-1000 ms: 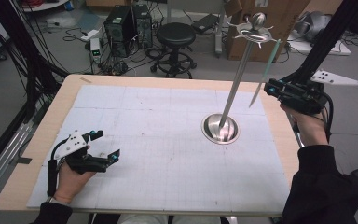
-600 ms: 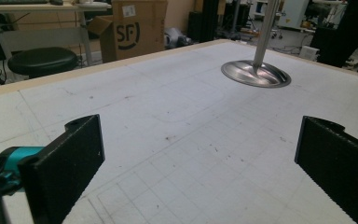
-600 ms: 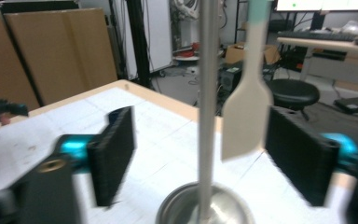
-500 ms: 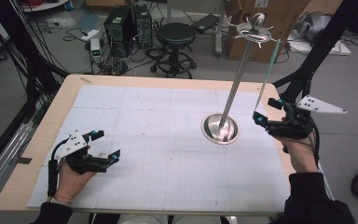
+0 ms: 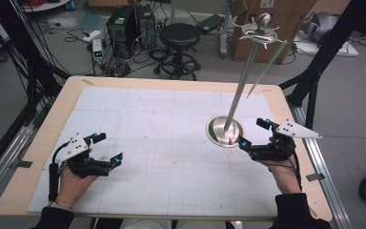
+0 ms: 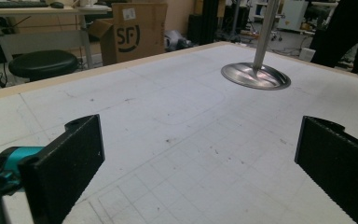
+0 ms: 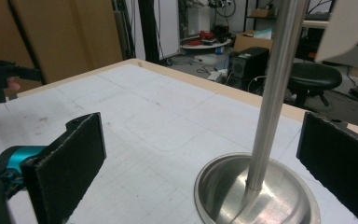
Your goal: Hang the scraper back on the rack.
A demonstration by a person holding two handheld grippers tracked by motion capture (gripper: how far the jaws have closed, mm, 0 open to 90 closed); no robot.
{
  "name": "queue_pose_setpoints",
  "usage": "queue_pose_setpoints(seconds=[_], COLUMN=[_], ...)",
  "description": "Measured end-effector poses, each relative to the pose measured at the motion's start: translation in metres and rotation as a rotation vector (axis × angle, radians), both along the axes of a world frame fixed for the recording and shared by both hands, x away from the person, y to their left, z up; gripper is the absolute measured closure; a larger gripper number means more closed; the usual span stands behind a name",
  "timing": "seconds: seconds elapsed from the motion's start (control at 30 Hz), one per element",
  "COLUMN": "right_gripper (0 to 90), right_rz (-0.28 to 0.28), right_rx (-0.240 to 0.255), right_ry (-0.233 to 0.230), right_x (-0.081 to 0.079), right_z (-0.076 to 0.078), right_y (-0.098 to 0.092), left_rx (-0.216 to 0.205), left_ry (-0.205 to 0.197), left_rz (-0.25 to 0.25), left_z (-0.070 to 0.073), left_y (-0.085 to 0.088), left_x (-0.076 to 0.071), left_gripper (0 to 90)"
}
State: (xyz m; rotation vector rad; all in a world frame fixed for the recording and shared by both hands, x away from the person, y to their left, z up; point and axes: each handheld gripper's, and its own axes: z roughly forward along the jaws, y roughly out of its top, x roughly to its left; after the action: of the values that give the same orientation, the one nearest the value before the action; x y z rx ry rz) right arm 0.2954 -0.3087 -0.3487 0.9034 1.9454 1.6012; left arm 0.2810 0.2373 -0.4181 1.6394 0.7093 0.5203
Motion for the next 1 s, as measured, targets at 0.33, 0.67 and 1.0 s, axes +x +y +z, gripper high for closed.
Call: queue_pose_setpoints(seconds=[0.33,0.67,1.0], right_gripper=[0.4,0.4,0.4], right_rz=[-0.034,-0.042,-0.077], right_rx=[0.019,0.003,0.008], right_ry=[-0.001,0.038,0.061], right_x=[-0.008,-0.013,-0.022], right_z=[-0.029,-0.054,-0.075], right_y=[0.009,0.01,-0.004], left_rx=[-0.005,-0.007,-0.01], left_ry=[-0.002,-0.001,0.01], left_rz=[0.0,0.007,0.016], left_z=[0.0,-0.001,-0.003], left_y=[0.0,0.002,0.005], left_x=[0.0,0.002,0.004], left_gripper=[1.8,1.8,1.8])
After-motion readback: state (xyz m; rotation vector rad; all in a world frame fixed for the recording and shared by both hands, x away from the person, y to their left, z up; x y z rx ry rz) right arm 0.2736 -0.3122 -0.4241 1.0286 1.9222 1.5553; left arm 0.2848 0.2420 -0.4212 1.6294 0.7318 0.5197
